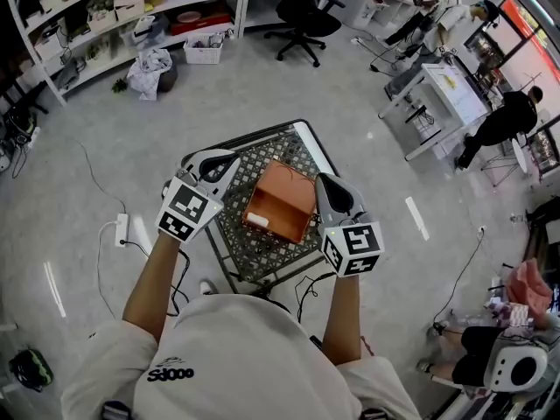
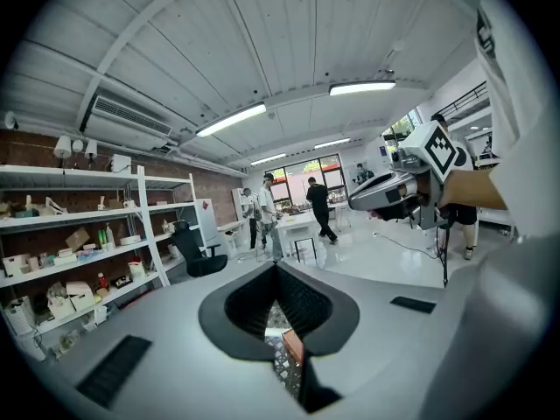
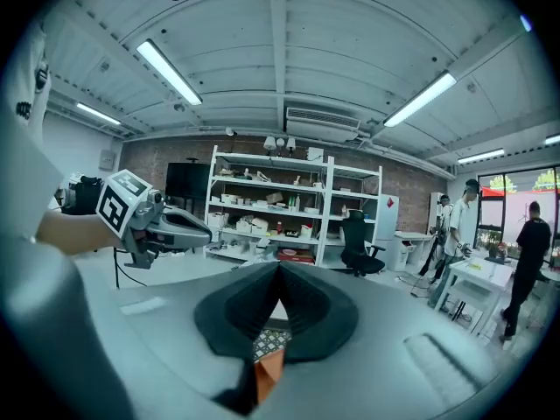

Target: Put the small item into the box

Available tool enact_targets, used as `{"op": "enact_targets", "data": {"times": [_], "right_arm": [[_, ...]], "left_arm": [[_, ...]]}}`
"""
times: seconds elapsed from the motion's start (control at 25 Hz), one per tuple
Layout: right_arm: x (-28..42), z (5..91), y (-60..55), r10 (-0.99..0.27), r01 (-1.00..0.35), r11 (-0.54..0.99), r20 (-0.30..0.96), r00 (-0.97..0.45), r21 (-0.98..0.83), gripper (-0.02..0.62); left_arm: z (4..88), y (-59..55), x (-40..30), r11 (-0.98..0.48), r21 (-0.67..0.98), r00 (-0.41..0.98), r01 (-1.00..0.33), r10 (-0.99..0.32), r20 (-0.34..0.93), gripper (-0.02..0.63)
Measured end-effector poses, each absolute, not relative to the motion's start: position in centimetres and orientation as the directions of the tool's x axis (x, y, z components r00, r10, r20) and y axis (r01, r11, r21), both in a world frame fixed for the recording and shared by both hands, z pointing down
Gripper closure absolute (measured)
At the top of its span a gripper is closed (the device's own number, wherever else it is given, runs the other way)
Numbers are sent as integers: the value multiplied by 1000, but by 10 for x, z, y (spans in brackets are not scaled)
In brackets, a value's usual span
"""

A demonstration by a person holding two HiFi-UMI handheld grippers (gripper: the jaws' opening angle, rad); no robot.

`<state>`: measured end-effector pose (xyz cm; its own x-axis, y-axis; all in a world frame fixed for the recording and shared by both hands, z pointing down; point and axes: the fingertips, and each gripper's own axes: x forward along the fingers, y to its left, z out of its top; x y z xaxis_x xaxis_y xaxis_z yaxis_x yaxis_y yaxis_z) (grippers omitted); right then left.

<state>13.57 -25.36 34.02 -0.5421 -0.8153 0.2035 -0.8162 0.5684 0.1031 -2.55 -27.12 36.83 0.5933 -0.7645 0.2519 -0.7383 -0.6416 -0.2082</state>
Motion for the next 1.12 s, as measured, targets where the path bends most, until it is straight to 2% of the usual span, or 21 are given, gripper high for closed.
{"op": "enact_targets", "data": {"times": [0.52, 1.12], "right_arm": [[139, 303, -230, -825, -810, 564, 138, -548, 158, 584], [139, 302, -228, -826, -807, 563, 146, -544, 179, 584]], "left_arm": [[309, -255, -3, -651, -272, 643, -708, -754, 132, 604], [312, -250, 7, -669, -284, 661, -687, -737, 139, 604]]}}
